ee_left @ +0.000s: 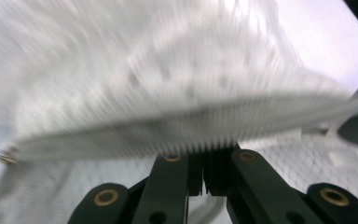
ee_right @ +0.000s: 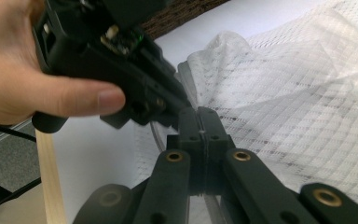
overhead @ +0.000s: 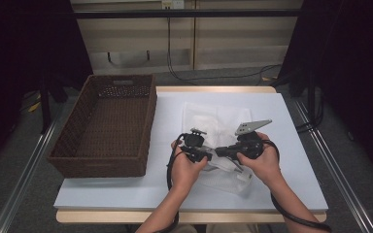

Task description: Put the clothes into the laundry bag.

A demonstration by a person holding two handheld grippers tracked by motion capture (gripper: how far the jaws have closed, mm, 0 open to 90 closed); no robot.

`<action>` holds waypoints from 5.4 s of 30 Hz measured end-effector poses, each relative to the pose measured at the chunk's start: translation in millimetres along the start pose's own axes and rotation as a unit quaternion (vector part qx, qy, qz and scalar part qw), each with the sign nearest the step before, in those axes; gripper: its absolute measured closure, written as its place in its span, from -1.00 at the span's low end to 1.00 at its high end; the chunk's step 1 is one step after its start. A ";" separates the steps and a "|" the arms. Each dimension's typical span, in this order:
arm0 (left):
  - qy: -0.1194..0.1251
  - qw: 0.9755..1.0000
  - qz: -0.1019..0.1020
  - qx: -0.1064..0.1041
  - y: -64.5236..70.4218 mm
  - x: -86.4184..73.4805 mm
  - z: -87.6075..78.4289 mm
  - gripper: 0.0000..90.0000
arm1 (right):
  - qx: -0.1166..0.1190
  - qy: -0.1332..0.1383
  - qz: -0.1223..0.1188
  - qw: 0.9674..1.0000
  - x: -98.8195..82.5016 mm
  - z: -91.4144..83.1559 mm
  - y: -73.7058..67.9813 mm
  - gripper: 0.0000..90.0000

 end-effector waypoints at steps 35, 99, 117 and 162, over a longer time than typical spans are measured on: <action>0.006 0.997 0.078 0.020 -4.3 9.1 -45.9 -0.07 | -0.004 -0.003 0.000 1.000 -0.8 0.9 -0.1 1.00; 0.028 0.998 0.061 0.022 -14.7 9.0 -19.4 0.42 | 0.002 0.000 -0.001 1.000 0.3 5.6 -3.9 1.00; -0.007 0.997 0.082 0.007 -5.1 0.6 -42.6 -0.12 | -0.007 0.011 0.005 1.000 2.2 2.3 -0.1 1.00; -0.012 0.978 0.206 0.014 -12.2 28.1 -27.6 -0.27 | -0.003 -0.001 -0.005 1.000 4.2 8.1 -1.3 1.00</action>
Point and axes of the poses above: each handheld gripper's, and its own axes: z roughly forward along the jaws, x roughly out of its top, y roughly to its right, the point moved 3 cm from there along z, roughly forward along the jaws, and after that the axes turned 9 degrees about y, right-handed, at the moved point
